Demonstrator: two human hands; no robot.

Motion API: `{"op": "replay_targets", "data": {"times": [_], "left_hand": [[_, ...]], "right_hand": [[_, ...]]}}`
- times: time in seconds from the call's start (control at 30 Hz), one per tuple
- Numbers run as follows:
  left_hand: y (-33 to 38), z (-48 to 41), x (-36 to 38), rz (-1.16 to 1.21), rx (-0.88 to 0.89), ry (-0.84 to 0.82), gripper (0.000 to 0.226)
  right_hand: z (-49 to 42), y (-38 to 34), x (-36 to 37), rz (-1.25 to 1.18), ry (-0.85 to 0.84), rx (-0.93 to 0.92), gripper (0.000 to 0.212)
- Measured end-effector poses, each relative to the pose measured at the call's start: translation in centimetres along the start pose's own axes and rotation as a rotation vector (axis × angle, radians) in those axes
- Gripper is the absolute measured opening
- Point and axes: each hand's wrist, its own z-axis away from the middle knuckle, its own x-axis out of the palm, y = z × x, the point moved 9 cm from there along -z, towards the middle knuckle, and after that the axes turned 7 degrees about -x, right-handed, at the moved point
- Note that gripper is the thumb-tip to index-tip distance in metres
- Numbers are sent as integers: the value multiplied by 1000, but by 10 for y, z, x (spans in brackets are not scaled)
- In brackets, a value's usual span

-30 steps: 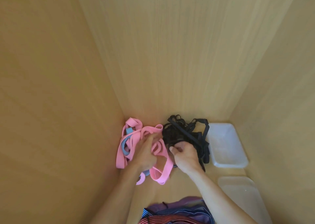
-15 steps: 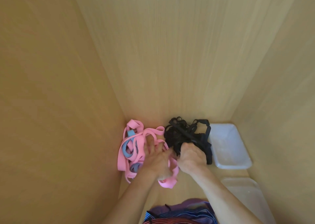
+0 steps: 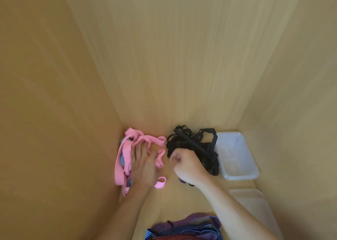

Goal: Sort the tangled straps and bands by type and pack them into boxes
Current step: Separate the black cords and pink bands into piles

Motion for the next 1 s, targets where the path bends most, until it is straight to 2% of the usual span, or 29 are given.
{"op": "replay_targets", "data": {"times": [0.07, 0.13, 0.17, 0.23, 0.37, 0.47, 0.57, 0.63, 0.7, 0.8, 0.87, 1.0], "left_hand": [[5, -9, -4, -84, 39, 6, 43], [10, -15, -4, -148, 41, -2, 47], [13, -16, -2, -162, 35, -19, 48], [15, -16, 8, -158, 22, -80, 56], [8, -18, 20, -192, 46, -121, 66], [1, -21, 29, -212, 35, -119, 65], [5, -26, 37, -172, 2, -73, 75], [10, -31, 43, -167, -9, -49, 76], [14, -36, 50, -194, -13, -77, 78], [17, -42, 58, -216, -30, -161, 89], [17, -43, 62, -211, -35, -201, 90], [14, -37, 60, -205, -11, -293, 96]], "right_hand": [[-2, -29, 1, 304, 83, -264, 21], [-7, -38, 19, 593, 27, -384, 53], [-11, -33, 27, 738, -34, -355, 72], [-20, -10, 36, 979, -147, -241, 88], [-26, 23, 40, 1271, -262, -39, 88], [-23, 18, 40, 1216, -219, -22, 85], [-4, -6, 33, 905, -15, -193, 84], [24, -18, 28, 722, 91, -291, 73], [53, -16, 25, 621, 147, -302, 64], [81, 5, 23, 588, 137, -195, 56], [92, 19, 25, 568, 87, -144, 58], [114, 28, 25, 527, 52, -141, 59]]}}
